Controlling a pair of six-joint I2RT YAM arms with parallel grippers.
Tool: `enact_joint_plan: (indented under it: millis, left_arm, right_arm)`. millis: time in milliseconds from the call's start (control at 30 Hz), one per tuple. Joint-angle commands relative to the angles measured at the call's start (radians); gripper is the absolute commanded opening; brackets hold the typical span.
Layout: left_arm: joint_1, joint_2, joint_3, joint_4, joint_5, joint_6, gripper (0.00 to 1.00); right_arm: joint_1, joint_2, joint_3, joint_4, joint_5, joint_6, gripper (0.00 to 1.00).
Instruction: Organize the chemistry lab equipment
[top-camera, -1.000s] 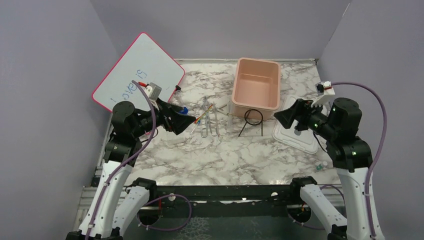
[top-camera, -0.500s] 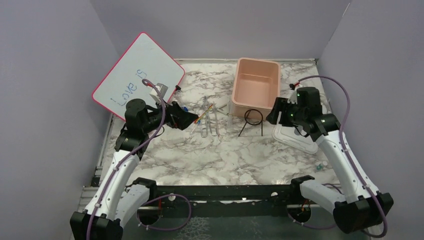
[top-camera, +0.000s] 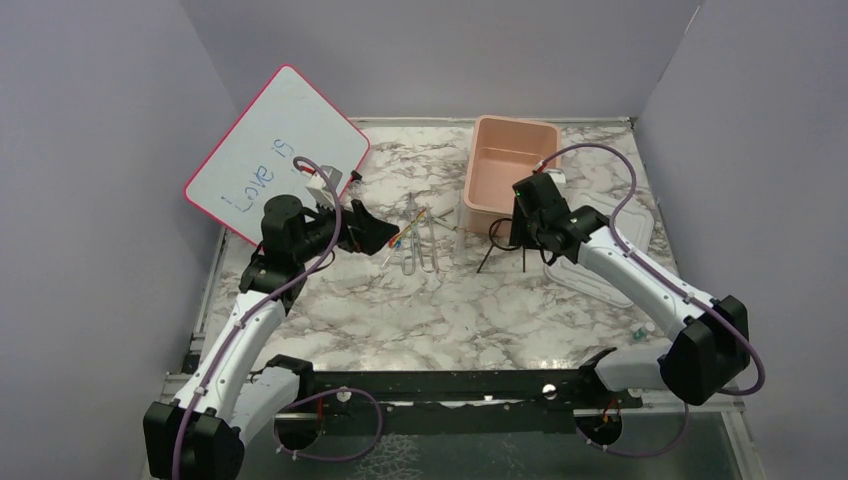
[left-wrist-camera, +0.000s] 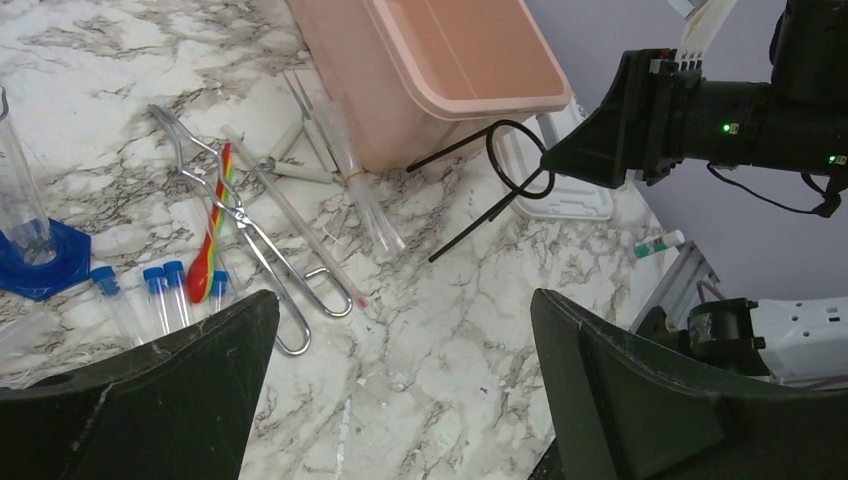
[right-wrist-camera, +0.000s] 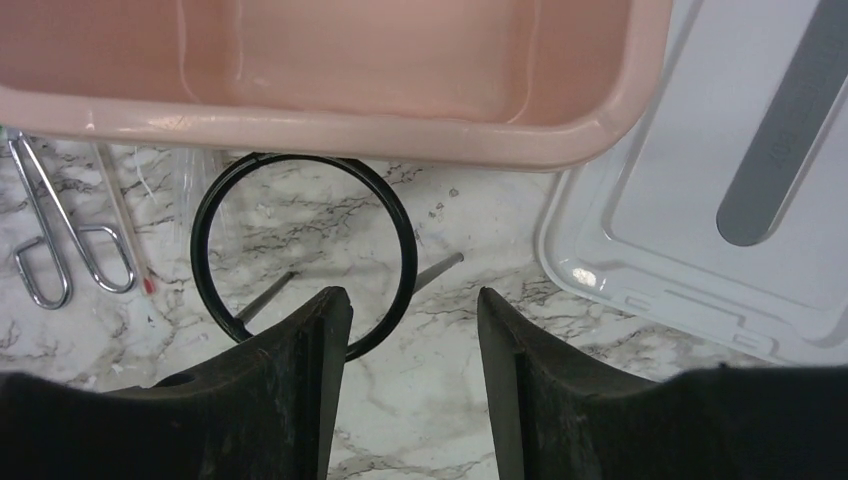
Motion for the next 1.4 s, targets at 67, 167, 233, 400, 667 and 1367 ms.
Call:
enact_joint_plan:
  millis: [67,167,233,400,667,1367]
  left_arm:
    - [-0.005,0.002,-0.016,0.039,-0.047,0.025,0.99]
    - [-0.005,-0.001,-0.018,0.039,-0.051,0.023,0.99]
    - [-0.005,-0.001,-0.019,0.040,-0.051,0.020,0.99]
    - [-0.006,-0.007,-0.021,0.038,-0.055,0.024,0.99]
    - [-0.008,-0.024,-0.021,0.025,-0.073,0.032,0.99]
    - [-0.011,-0.035,-0.018,-0.003,-0.114,0.035,0.99]
  right_arm:
    - [0.010,0.066,0.015,0.094,0.071,0.011,0.49]
    - [0.010,0.097,0.018,0.115,0.079,0.001,0.43]
    - [0.010,0.111,0.019,0.120,0.084,0.000,0.37]
    - [0.010,0.125,0.011,0.115,0.077,-0.009,0.23]
    - [0.011,0.064,0.020,0.043,0.033,-0.027,0.01]
    - [0.010,-0.177,0.294,0.037,-0.283,-0.189,0.01]
